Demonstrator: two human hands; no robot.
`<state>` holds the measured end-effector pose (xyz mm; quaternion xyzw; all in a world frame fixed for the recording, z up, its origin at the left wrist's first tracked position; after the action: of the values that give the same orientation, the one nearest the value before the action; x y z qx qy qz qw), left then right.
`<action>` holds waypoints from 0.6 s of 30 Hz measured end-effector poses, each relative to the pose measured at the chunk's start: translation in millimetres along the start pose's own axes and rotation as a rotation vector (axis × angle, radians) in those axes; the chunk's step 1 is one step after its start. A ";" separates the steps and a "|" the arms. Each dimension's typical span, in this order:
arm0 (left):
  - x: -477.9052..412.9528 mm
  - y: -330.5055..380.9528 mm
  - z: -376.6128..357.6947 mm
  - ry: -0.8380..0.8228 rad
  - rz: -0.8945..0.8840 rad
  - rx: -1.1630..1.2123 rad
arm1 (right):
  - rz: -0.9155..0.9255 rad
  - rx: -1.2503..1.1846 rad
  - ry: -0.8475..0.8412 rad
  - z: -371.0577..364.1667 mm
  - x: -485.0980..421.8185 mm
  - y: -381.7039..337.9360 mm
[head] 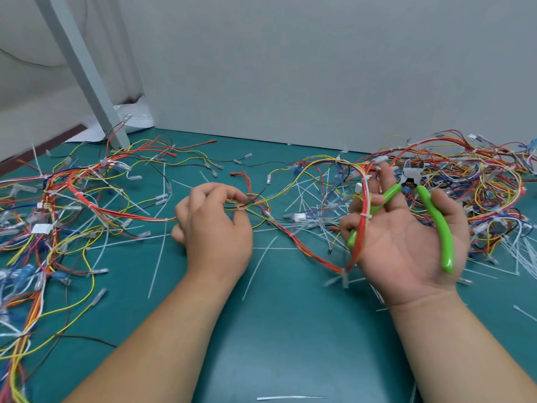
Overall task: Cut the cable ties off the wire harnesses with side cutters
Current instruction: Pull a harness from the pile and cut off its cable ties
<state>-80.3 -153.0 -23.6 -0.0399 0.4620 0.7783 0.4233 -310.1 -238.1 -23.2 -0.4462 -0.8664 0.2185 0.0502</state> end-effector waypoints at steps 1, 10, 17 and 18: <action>-0.1 1.0 -0.4 -0.007 -0.003 -0.010 | 0.004 -0.008 0.003 0.1 0.3 -0.5; 18.1 38.2 3.4 -0.051 -0.308 0.725 | -0.058 0.286 0.003 -14.3 0.9 13.7; 27.8 37.1 -24.2 -0.380 -0.035 0.798 | -0.096 0.469 -0.079 -28.4 4.9 35.0; 27.8 41.0 -23.6 -0.408 -0.060 0.761 | -0.088 0.510 -0.073 -29.1 5.2 36.9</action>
<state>-134.4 -162.3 -21.5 0.2602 0.6216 0.5317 0.5130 -277.3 -205.6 -13.2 -0.3725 -0.8031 0.4437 0.1393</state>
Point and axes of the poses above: each hand's wrist, its own x-axis away from the middle knuckle, its own z-axis out of the back of the hand, y = z × x, the point moved 8 cm from there along -x, towards the middle knuckle, and after that the axes turned 5 degrees about -z, right-handed, at the moved point
